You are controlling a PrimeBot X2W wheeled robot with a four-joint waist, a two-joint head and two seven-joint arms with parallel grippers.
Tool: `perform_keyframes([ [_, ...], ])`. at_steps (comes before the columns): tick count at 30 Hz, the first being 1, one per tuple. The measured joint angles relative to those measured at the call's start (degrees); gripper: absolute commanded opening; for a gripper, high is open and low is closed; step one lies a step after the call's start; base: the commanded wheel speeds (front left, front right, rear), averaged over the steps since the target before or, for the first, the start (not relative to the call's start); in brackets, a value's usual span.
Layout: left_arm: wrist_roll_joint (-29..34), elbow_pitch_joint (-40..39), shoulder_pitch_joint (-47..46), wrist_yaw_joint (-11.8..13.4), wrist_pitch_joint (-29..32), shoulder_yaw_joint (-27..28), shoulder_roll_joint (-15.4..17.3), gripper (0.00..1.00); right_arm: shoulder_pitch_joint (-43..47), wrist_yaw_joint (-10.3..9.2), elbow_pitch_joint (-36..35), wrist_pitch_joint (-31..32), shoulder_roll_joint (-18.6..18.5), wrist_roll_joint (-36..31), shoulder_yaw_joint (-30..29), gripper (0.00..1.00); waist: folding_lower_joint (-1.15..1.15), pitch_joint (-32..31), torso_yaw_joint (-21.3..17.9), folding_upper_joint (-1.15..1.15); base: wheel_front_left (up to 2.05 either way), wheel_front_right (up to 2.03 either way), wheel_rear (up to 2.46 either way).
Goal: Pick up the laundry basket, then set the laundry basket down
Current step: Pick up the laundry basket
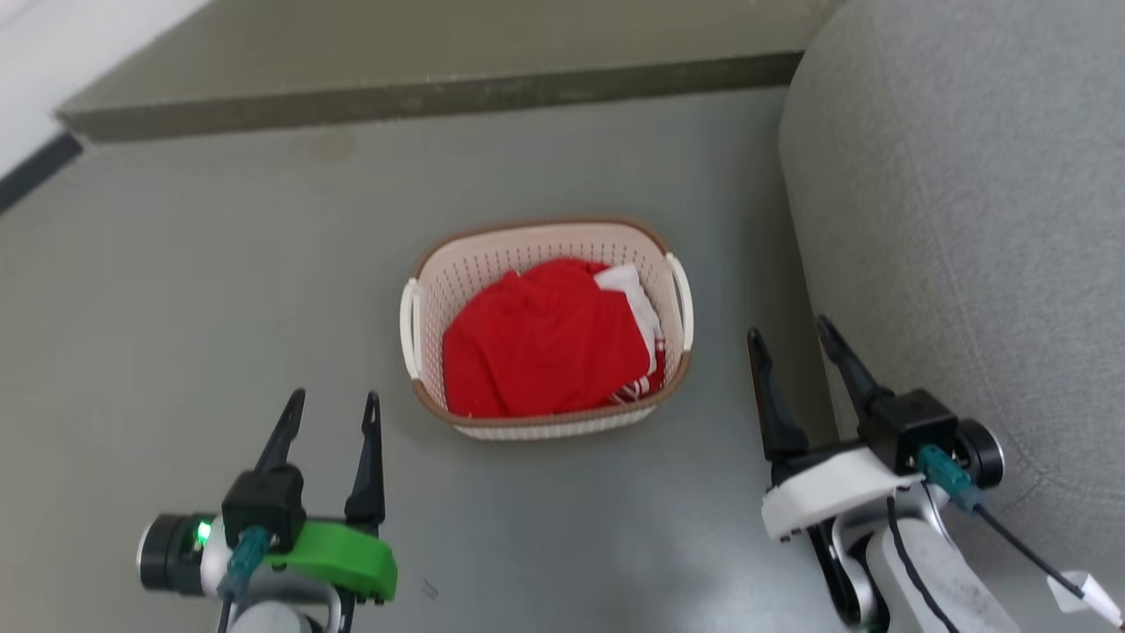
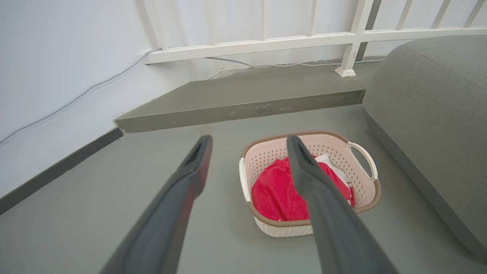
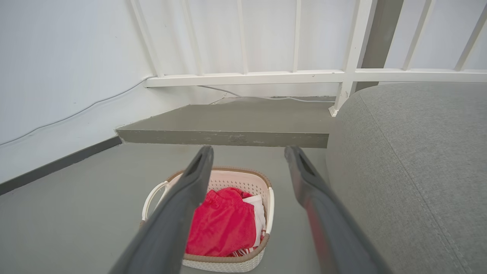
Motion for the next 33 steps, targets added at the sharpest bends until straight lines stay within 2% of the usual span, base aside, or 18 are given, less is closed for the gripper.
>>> perform_keyframes([
  [15,0.9,5.5,-10.8,-0.6,-0.2,0.0,-0.5,1.00,-10.9,1.80,4.2,0.0,-0.1,0.6,-1.4,1.00,0.00,10.9,-0.5,0.00,0.00,0.00,0.00],
  [24,-1.5,10.8,-19.3,-0.7,-0.2,2.0,-1.3,1.00,-20.3,2.82,11.5,-0.1,-0.4,1.8,-1.9,1.00,0.01,18.4,-1.0,0.00,0.00,0.00,0.00],
  [33,-2.2,15.2,-26.8,-1.2,0.2,2.1,-1.7,1.00,-27.9,2.86,17.4,-0.1,-0.5,1.7,-2.5,1.00,0.01,24.3,-1.0,0.00,0.00,0.00,0.00],
])
